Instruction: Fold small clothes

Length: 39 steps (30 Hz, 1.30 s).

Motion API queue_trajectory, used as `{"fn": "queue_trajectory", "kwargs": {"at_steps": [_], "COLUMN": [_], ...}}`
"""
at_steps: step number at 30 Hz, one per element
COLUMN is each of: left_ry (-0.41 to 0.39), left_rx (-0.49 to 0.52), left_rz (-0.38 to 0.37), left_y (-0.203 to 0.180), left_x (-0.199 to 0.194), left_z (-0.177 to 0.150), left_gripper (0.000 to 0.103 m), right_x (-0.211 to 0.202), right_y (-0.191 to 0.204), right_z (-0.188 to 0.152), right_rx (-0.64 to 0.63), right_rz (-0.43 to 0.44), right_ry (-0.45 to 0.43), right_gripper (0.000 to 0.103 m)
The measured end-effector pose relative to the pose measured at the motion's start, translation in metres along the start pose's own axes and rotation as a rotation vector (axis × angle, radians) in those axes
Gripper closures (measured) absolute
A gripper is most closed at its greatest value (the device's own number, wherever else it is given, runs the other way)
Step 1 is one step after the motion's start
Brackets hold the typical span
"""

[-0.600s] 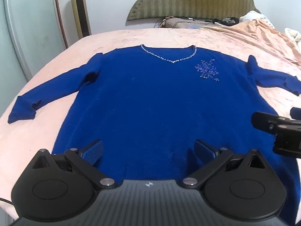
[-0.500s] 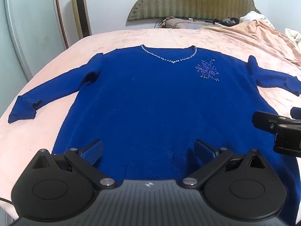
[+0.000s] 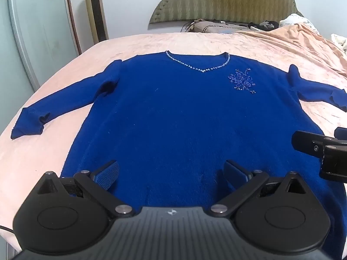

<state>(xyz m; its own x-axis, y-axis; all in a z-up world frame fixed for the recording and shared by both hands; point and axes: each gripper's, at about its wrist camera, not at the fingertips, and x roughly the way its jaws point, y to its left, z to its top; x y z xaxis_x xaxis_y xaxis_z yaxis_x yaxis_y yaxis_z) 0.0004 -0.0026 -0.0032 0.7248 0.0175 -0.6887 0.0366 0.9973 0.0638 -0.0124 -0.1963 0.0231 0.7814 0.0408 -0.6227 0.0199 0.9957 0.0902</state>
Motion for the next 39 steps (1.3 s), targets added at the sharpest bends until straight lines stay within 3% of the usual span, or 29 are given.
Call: {"fn": "queue_trajectory", "kwargs": {"at_steps": [39], "left_ry": [0.025], "left_rx": [-0.011], "left_rz": [-0.002], "left_y": [0.0007], "left_x": [0.0039], "left_z": [0.0012], "left_gripper": [0.0], "right_x": [0.0029], "right_y": [0.0053], "right_z": [-0.0016], "right_rx": [0.001], "right_rz": [0.015], "right_ry": [0.007], "right_gripper": [0.0]}}
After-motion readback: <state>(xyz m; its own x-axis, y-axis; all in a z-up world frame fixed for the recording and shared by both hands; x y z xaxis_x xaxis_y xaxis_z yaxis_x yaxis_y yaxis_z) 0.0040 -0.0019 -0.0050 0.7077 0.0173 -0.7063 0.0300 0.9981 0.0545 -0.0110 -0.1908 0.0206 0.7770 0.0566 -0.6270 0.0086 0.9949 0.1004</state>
